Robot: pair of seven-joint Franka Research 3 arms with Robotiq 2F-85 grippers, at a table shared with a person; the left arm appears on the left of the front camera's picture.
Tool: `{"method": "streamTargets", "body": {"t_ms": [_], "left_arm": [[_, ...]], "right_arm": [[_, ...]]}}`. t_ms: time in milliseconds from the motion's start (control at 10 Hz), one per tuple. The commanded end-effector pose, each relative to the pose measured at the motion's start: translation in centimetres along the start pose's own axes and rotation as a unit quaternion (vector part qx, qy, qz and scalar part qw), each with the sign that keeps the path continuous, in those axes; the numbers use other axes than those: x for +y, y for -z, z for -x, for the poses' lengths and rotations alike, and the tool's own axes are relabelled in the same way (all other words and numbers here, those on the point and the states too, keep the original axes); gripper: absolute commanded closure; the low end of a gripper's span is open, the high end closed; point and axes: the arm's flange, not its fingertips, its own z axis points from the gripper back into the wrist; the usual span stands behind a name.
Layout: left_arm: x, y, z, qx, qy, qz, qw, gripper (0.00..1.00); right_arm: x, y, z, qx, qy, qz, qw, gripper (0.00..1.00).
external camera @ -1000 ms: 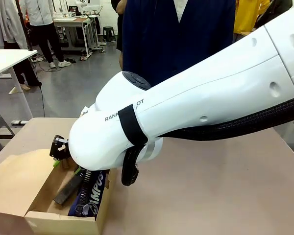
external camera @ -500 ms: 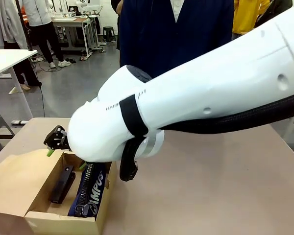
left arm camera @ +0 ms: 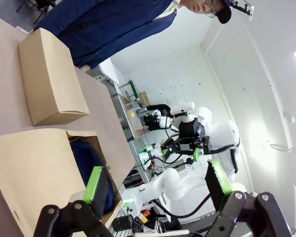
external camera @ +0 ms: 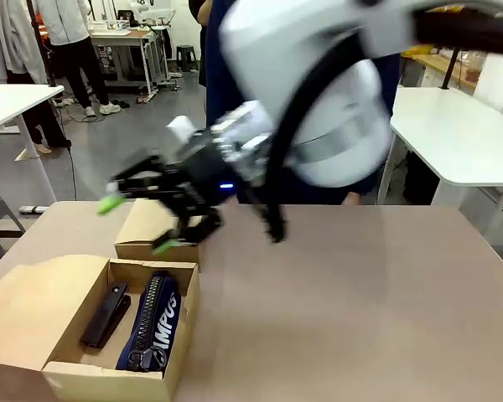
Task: Place items inside the box.
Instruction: Pick up a Pencil pouch or Stapler and place it inside the Mailer Box closest to the robot.
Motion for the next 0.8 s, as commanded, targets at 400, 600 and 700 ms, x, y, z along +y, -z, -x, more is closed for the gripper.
{"method": "streamTargets", "body": {"t_ms": [400,600,700], "left_arm": [[-0.2,0.1,0.1,-0.002,0.01,0.008,1.0,0.0],[-0.2,0.1,0.1,-0.002,0.01,0.008,1.0,0.0],[-0.2,0.1,0.1,-0.002,0.01,0.008,1.0,0.0]], "right_arm": [[-16.3,-18.8,9.5,0.1,0.035,-0.043,0.993,0.0],[-16.3,-19.8,9.7,0.112,0.071,-0.039,0.99,0.0],[-16.3,-19.8,9.7,0.112,0.071,-0.039,0.99,0.0]]}}
